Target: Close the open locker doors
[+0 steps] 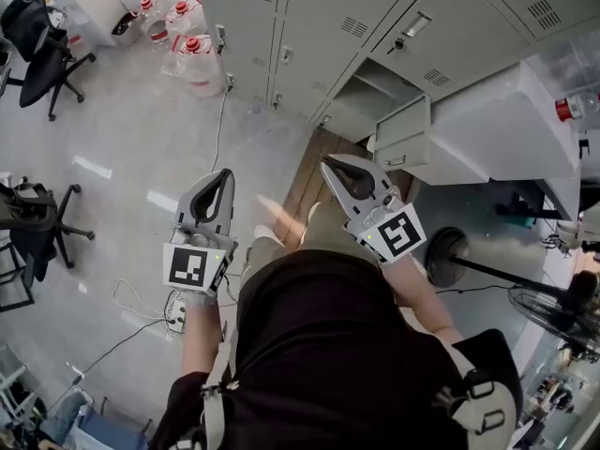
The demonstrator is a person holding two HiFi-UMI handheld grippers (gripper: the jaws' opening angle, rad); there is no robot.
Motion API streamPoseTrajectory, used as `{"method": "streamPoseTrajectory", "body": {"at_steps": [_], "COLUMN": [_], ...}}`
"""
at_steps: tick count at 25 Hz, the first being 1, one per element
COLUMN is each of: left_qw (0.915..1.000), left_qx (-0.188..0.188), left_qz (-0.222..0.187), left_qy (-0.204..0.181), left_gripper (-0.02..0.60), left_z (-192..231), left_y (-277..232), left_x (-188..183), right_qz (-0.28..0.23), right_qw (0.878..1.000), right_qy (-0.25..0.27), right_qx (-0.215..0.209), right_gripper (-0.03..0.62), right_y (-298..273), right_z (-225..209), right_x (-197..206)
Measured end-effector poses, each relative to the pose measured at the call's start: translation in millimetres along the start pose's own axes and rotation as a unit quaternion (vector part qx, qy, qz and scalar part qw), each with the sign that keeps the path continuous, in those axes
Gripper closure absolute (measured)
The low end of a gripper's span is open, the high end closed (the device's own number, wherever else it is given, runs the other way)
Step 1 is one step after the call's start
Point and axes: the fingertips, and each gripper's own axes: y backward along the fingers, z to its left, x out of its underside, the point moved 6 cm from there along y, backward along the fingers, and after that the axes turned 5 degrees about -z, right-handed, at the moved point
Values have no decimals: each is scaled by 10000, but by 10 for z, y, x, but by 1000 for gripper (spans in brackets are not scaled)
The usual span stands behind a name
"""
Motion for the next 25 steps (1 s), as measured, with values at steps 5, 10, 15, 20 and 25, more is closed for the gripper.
{"method": "streamPoseTrajectory", "body": {"at_steps": [5,10,15,20,25], "left_qw": [10000,9999,9997,9989,9982], "left_qx": [65,-21,-163,-341,-378], "left_qz": [39,121,88,199,281], "left_qy": [-23,-48,-180,-253,-377], "left_gripper": [572,572,572,572,572], "left_z": [13,-36,-95,-171,-312], "left_y": [-164,-537,-1017,-1578,-2151], "left_x": [81,66,-18,-68,-90], "right_qz": [115,85,-12,-49,-13], "right_qw": [9998,9999,9993,9990,9985], "right_qy": [-127,-114,-316,-278,-368], "right_qx": [54,-63,-177,-337,-395], "right_gripper": [572,572,572,572,572], "right_y": [-15,-67,-151,-217,-187], "right_z": [-156,-527,-1088,-1679,-2237], "right_x": [120,186,238,295,391]}}
